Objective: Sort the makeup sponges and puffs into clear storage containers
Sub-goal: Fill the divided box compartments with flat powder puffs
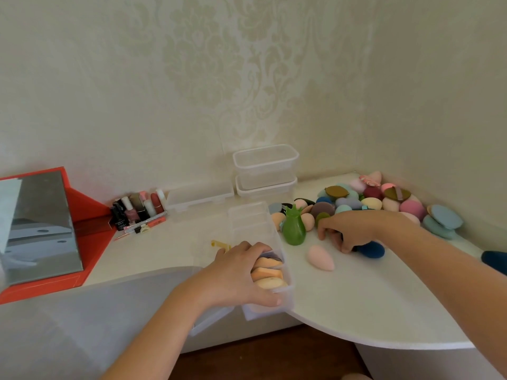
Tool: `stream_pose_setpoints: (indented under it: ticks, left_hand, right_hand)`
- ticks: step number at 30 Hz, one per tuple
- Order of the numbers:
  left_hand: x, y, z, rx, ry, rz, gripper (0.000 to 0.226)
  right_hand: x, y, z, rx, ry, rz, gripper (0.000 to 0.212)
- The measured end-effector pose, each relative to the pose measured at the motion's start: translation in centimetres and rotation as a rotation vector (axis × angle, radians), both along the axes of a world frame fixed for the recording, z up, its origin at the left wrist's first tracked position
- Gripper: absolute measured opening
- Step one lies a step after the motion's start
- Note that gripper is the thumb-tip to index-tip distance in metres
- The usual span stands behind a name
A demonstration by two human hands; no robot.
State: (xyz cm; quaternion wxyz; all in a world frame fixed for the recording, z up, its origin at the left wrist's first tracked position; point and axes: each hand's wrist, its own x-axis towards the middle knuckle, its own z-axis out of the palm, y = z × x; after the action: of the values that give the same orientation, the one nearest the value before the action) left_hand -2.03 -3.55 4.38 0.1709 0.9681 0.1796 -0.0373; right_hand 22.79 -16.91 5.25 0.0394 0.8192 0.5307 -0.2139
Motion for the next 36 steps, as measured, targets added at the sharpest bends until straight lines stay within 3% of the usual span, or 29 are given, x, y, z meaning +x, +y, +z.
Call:
stream_pose_setpoints:
  ticks: [4, 9, 14, 18, 22, 25, 30, 33, 36]
  left_hand:
    - [-0.2, -0.1, 0.0, -0.002, 0.006, 0.01, 0.08]
    - [-0.1, -0.1, 0.0, -0.016, 0.01, 0.02, 0.081]
    - [-0.2, -0.2, 0.0, -0.023, -0.001, 0.02, 0.08]
    - [-0.2, -0.1, -0.1, -0.027, -0.003, 0.019, 0.082]
    - [-0.2, 0.0, -0.3, -0.032, -0.006, 0.025, 0.083]
    - [-0.2, 0.0, -0.3, -0.042, -0.019, 0.025, 0.083]
    - [-0.2, -0.1, -0.1, -0.068, -0.073, -0.002, 0.074]
    - [-0.2, -0.2, 0.0, -0.067, -0.087, -0.022, 0.072]
    - [-0.2, -0.2, 0.1, -0.043, -0.082, -0.025, 0.076]
  right_hand:
    - [0.5, 0.7, -0.3, 0.096, 0.057, -0.021, 0.019]
    - [1.2, 0.5, -1.1, 0.333, 0.208, -0.055, 0.012]
    - [0.1, -0.4, 1.0, 0.749, 0.372, -0.096, 0.02]
    - [-2.5, -0.6, 3.8, 0.899, 0.528, -0.12, 0.02]
    - [-5.8, 0.8, 4.9, 0.944, 0.422, -0.058, 0.012]
    - [-8.2, 2.5, 3.9, 0.86, 0.39, 0.038, 0.011]
    - [-10.0, 4.6, 2.5, 0.698, 0.12, 0.124, 0.01]
    - [-10.3, 5.2, 2.1, 0.599, -0.094, 0.14, 0.022]
    - [-10.4, 5.5, 2.0, 0.557, -0.189, 0.169, 0.02]
